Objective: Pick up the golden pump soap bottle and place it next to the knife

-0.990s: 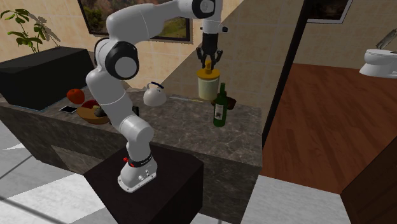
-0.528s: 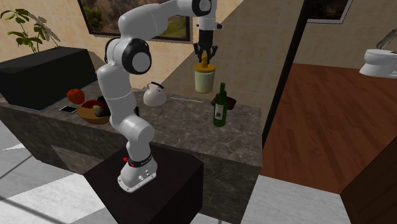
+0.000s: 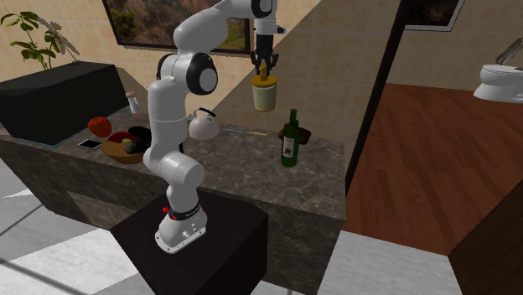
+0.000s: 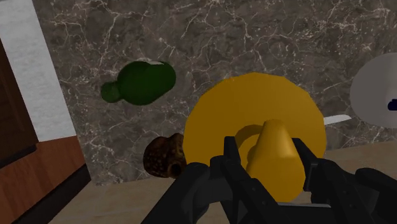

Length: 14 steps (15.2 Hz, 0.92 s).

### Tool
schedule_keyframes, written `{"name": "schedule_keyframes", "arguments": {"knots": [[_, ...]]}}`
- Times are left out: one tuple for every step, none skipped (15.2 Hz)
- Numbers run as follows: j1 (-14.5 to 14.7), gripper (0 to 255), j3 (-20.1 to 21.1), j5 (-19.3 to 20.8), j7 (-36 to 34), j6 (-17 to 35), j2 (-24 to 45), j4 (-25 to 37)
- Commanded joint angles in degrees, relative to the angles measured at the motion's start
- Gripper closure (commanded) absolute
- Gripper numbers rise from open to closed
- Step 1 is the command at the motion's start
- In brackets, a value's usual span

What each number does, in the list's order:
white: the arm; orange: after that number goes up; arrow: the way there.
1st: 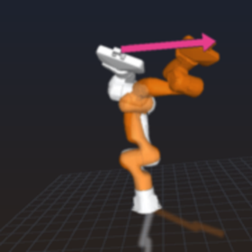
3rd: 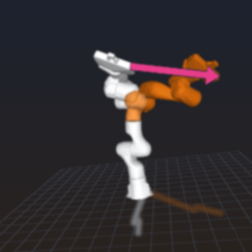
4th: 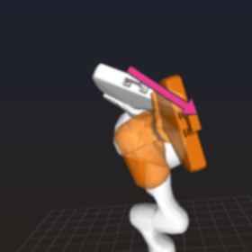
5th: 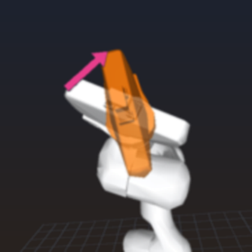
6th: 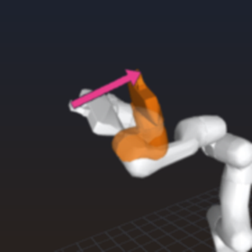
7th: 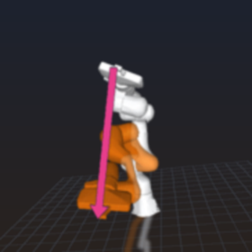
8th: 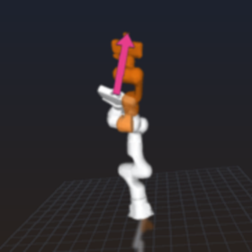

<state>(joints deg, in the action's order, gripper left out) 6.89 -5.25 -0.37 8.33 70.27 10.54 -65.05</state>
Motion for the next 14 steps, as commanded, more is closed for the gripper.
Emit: {"name": "schedule_keyframes", "arguments": {"knots": [[0.87,255,0.68,-0.49,-1.83,-2.27,5.18,7.51],[1.32,255,0.99,-0.72,-2.74,-3.76,8.1,11.91],[1.75,255,1.26,-0.97,-3.63,-5.71,11.57,17.34],[2.06,255,1.49,-1.23,-4.42,-8.24,15.58,23.87],[2.22,255,1.48,-1.1,-4.42,-6.14,13.75,19.94],[2.35,255,1.48,-1.0,-4.43,-4.36,12.32,16.73],[2.46,255,1.47,-0.91,-4.45,-2.78,11.13,13.96],[2.55,255,1.47,-0.84,-4.46,-1.33,10.09,11.48],[2.63,255,1.47,-0.77,-4.47,0.02,9.19,9.22],[2.7,255,1.47,-0.72,-4.49,1.29,8.38,7.14],[2.75,255,1.48,-0.66,-4.5,2.5,7.65,5.2],[2.8,255,1.49,-0.62,-4.52,3.67,6.99,3.38],[2.85,255,1.49,-0.57,-4.53,4.78,6.39,1.66],[2.89,255,1.5,-0.54,-4.54,5.87,5.83,0.02]]}}
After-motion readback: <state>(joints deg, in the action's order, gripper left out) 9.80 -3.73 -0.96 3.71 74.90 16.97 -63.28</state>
